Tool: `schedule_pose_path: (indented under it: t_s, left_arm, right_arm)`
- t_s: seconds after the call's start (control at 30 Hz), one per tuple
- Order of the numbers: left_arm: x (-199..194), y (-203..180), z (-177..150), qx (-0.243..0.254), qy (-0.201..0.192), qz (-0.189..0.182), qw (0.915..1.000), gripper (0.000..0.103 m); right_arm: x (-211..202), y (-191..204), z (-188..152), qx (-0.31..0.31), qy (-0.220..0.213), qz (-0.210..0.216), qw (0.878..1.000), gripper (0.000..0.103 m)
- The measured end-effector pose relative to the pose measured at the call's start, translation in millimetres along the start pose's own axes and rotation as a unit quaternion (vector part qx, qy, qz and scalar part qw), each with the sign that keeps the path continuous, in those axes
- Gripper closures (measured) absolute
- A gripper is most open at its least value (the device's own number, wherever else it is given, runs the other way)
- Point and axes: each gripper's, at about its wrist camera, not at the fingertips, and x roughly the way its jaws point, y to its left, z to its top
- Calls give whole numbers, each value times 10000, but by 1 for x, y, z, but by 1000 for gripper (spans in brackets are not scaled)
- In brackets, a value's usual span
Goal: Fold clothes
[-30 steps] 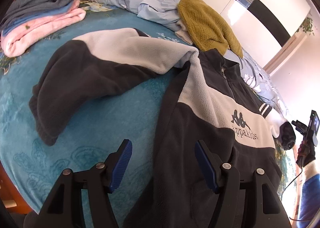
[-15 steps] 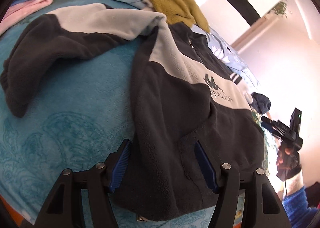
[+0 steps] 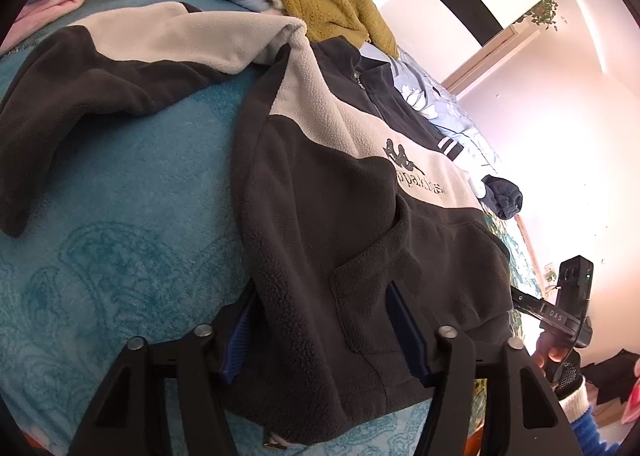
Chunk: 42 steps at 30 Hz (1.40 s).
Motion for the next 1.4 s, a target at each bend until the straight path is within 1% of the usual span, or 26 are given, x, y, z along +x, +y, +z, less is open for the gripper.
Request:
schedule_pose_path:
  t_s: [0.03, 0.07, 0.1, 0.13, 0.17, 0.2, 0.23, 0.27, 0.37, 0.43, 0.47, 0.53, 0.63, 0.73, 0.8, 0.83, 0.9, 0.97, 1.0, 1.03, 1.07, 1.1, 1.13, 1.17, 1.3, 1.4]
  left_arm:
    - [-1, 1, -1, -8, -4, 49, 10000, 61]
    - [-1, 2, -2, -18, -8, 101, 9999, 78]
    - [-1, 2, -3, -50, -10, 143, 9999, 83]
    - [-2, 4, -4, -102, -36, 168, 9998, 85]
    - [-3, 5, -4, -173, -62, 128, 9997, 88]
    - [-8, 6, -2, -255, -94, 35, 9996, 89]
    - [-12, 6, 0, -336, -128, -63, 9993, 91]
    - [-21, 5, 5, -368, -213, -179, 9989, 92]
    - [-53, -7, 20, -280, -563, -605, 9962, 93]
    - [-69, -16, 26, -229, -723, -761, 9942, 93]
    - [-73, -17, 27, -224, -773, -755, 9939, 93]
    - [-69, -12, 26, -285, -790, -487, 9953, 93]
    - [-36, 7, 22, -572, -386, 150, 9975, 93]
    - [-12, 20, 14, -787, -64, 257, 9965, 93]
    - [-12, 19, 9, -703, -89, 234, 9972, 91]
    - [-14, 17, 8, -653, -127, 228, 9975, 91]
    - [-17, 15, 5, -595, -179, 213, 9978, 86]
    - [-21, 13, 2, -558, -229, 239, 9979, 69]
    - [-24, 10, -2, -523, -275, 292, 9978, 63]
    - [-27, 7, -4, -501, -321, 319, 9977, 52]
    - [-31, 5, -6, -481, -367, 343, 9976, 42]
    - [-37, 5, -9, -445, -415, 332, 9976, 40]
    - [-42, 4, -12, -400, -453, 328, 9976, 39]
    - [-48, 5, -15, -364, -462, 355, 9976, 36]
    - [-58, 7, -25, -272, -388, 666, 9967, 35]
    - [-59, 10, -35, -227, -279, 780, 9963, 35]
  right_arm:
    - [2, 3, 1, -74, 16, 74, 9999, 54]
    - [5, 5, 1, -147, 32, 148, 9998, 69]
    - [7, 8, 1, -217, 76, 137, 9996, 71]
    - [10, 11, 1, -287, 124, 117, 9994, 73]
    - [12, 14, 1, -357, 171, 97, 9992, 77]
    - [11, 14, 2, -301, 193, 178, 9992, 81]
    - [7, 12, 4, -186, 174, 261, 9993, 87]
    - [0, 9, 5, -24, 92, 423, 9991, 89]
    - [-47, 3, 13, 424, -580, 1212, 9900, 91]
    - [-71, 3, 16, 443, -799, 1288, 9875, 93]
    - [-83, 3, 18, 447, -903, 1316, 9862, 94]
    - [-98, -2, 18, 547, -1034, 1351, 9839, 97]
    - [-83, -20, 10, 851, -818, 991, 9881, 97]
    - [-61, -42, 1, 1240, -595, 918, 9862, 98]
    - [-61, -53, 0, 1342, -594, 948, 9846, 98]
    - [-62, -53, 1, 1302, -593, 886, 9857, 98]
    - [-67, -50, 2, 1148, -581, 727, 9890, 96]
    - [-75, -44, 2, 888, -565, 561, 9929, 96]
    - [-79, -39, 1, 699, -538, 429, 9952, 96]
    - [-80, -34, -3, 489, -473, 256, 9974, 93]
    - [-81, -29, -7, 277, -405, 79, 9988, 85]
    - [-80, -24, -12, 85, -289, -80, 9995, 79]
    - [-78, -24, -22, -89, -180, -204, 9996, 67]
    - [-76, -21, -29, -263, -72, -280, 9992, 62]
    - [-65, -19, -46, -719, 185, -722, 9946, 61]
    - [-51, -20, -51, -791, 385, -986, 9912, 61]
